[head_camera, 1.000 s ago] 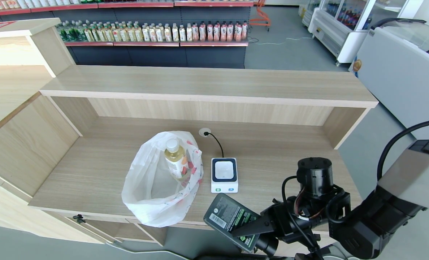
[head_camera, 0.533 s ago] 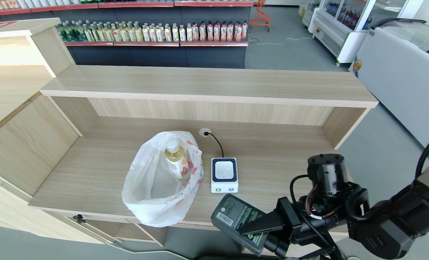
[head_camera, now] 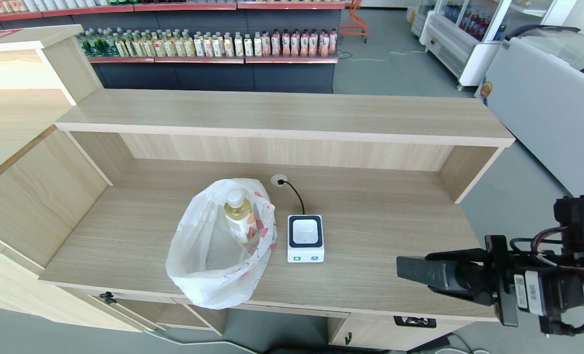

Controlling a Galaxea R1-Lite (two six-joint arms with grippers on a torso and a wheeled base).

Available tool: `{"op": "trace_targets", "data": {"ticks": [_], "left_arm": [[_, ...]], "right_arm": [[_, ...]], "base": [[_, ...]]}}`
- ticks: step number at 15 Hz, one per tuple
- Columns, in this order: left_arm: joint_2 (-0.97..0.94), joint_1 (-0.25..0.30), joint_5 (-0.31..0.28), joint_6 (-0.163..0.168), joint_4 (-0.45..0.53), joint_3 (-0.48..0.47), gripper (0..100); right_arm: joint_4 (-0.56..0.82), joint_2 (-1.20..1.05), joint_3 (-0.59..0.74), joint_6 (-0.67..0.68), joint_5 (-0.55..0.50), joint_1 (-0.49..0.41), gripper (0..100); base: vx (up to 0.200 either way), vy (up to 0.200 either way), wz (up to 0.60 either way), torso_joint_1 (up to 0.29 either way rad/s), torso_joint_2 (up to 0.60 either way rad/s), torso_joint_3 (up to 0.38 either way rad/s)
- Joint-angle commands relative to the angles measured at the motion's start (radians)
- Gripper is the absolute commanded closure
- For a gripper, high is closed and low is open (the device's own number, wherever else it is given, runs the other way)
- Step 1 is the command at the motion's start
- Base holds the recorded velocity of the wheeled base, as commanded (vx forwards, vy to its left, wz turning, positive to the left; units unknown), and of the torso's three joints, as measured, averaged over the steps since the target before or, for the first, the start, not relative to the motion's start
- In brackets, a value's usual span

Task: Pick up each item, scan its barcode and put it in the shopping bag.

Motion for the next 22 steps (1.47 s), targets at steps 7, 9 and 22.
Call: {"op": "trace_targets", "data": {"ticks": [7, 9, 22], "left_arm": [[0.000, 0.000, 0.000, 0.000, 0.000, 0.000, 0], [0.000, 0.000, 0.000, 0.000, 0.000, 0.000, 0], [0.000, 0.000, 0.000, 0.000, 0.000, 0.000, 0]], "right_arm": [[-0.239, -0.065, -0.066, 1.667, -0.334, -0.045, 100], [-0.362, 0.046, -0.066, 1.725, -0.374, -0.027, 100], [-0.528, 0.245, -0.086, 1.907, -0.627, 0.212, 100]], "base": [[0.000, 0.000, 0.00, 0.000, 0.00, 0.000], [0.000, 0.000, 0.00, 0.000, 0.00, 0.000], [0.000, 0.000, 0.00, 0.000, 0.00, 0.000]]}}
